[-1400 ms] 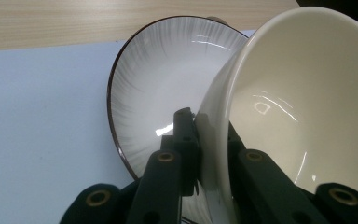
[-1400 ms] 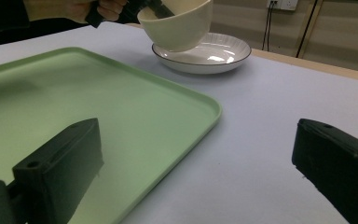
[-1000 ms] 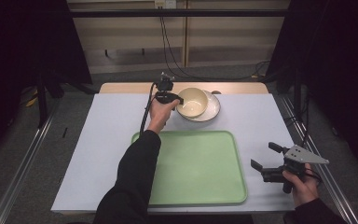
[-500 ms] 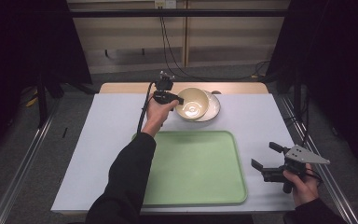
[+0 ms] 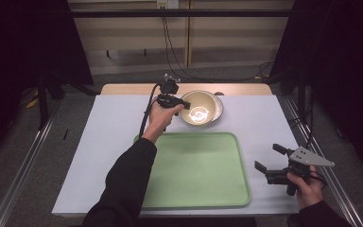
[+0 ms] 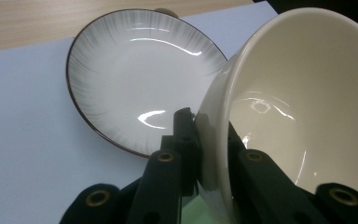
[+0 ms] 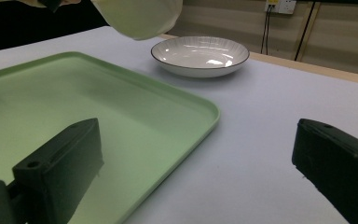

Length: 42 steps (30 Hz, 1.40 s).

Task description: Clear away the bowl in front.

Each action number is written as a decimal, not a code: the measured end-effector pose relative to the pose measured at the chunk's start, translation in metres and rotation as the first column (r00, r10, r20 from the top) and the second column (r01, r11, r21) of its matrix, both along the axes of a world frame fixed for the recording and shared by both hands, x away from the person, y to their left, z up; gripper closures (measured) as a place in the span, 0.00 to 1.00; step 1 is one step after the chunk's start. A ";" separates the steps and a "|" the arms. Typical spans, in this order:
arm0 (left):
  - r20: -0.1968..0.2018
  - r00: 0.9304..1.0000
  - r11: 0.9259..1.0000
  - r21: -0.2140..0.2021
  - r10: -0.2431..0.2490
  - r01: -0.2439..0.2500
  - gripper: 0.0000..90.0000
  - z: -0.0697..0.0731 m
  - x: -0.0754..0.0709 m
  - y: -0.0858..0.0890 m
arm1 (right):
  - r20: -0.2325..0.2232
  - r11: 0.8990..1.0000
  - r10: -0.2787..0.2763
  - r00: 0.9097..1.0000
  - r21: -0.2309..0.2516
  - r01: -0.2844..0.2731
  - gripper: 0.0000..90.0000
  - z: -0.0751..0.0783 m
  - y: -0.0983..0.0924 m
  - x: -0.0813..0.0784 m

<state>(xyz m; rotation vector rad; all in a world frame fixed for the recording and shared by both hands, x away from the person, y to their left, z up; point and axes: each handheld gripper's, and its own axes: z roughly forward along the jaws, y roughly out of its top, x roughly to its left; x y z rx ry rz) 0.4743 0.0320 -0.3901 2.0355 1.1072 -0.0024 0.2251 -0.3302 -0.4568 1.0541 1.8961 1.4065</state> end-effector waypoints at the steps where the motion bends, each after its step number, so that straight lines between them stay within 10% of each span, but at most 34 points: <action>1: 0.000 1.000 1.000 0.001 -0.006 0.006 0.93 -0.001 -0.001 -0.002 | 0.002 1.000 0.001 1.000 0.002 -0.001 0.01 0.000 0.000 0.000; 42: -0.111 0.978 0.981 0.059 -0.177 0.184 0.93 -0.034 -0.032 -0.082 | 0.015 1.000 0.007 1.000 0.005 -0.007 0.01 0.000 0.000 -0.001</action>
